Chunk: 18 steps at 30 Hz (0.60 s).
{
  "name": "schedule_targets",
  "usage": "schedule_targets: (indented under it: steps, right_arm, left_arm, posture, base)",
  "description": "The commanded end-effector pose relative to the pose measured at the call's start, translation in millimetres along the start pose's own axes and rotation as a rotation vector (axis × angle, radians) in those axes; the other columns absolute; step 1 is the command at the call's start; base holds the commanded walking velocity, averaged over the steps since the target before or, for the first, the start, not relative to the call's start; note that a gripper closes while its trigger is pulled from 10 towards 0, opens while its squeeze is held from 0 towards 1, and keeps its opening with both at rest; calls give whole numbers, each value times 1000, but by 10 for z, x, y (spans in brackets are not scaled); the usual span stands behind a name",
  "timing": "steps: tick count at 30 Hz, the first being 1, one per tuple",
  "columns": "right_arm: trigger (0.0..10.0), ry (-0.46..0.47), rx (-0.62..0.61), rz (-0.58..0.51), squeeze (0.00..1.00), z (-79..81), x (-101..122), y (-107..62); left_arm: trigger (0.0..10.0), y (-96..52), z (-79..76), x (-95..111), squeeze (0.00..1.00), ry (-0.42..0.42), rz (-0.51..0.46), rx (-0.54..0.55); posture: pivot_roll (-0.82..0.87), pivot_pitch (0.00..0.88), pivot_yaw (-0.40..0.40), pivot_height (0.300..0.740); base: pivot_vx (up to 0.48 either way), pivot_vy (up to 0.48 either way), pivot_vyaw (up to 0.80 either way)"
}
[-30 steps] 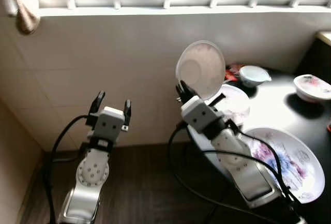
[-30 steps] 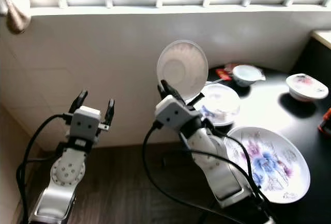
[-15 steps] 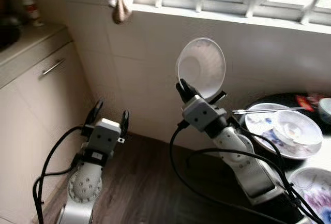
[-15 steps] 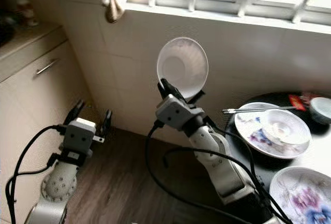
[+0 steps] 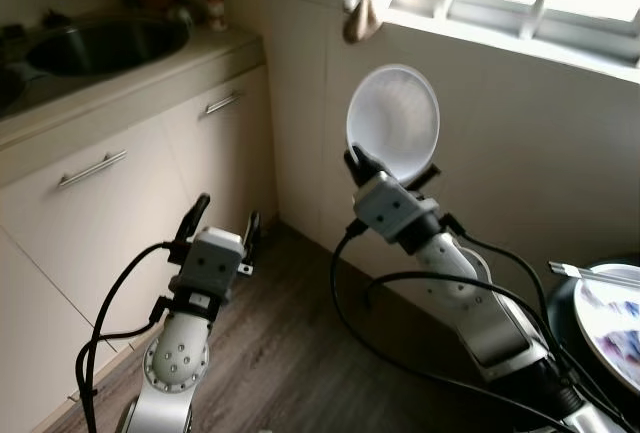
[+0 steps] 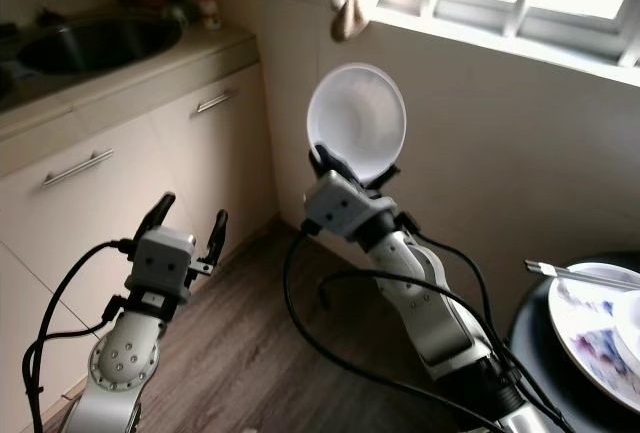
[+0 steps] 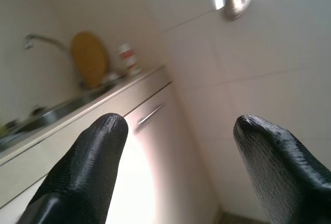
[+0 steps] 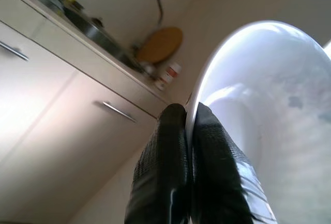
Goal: Kitchen organization
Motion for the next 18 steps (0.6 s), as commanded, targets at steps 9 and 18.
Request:
schedule_targets:
  steps: [9, 18]
  right_arm:
    - [10000, 50, -23, 9, 0, -32, 9, 27]
    - [10000, 44, -26, 13, 0, -43, 2, 47]
  left_arm:
    - [10000, 28, -7, 30, 0, -15, -4, 0]
    - [10000, 50, -5, 66, 0, -43, -27, 3]
  posture:
    - [117, 0, -44, 740]
    - [119, 0, -46, 740]
  base:
    - [0, 0, 622]
    - [83, 0, 0]
Point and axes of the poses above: a point about 5 cm out from each wrist's last joint towards the gripper, its own y axis pointing out of the wrist towards the gripper, its own x axis along the axis of the wrist's last joint, z = x × y, the point moved 3 cm from there along y, pointing out of the wrist towards the gripper, and after that the axes turned 14 degrees about -y, right-handed, at the moved point
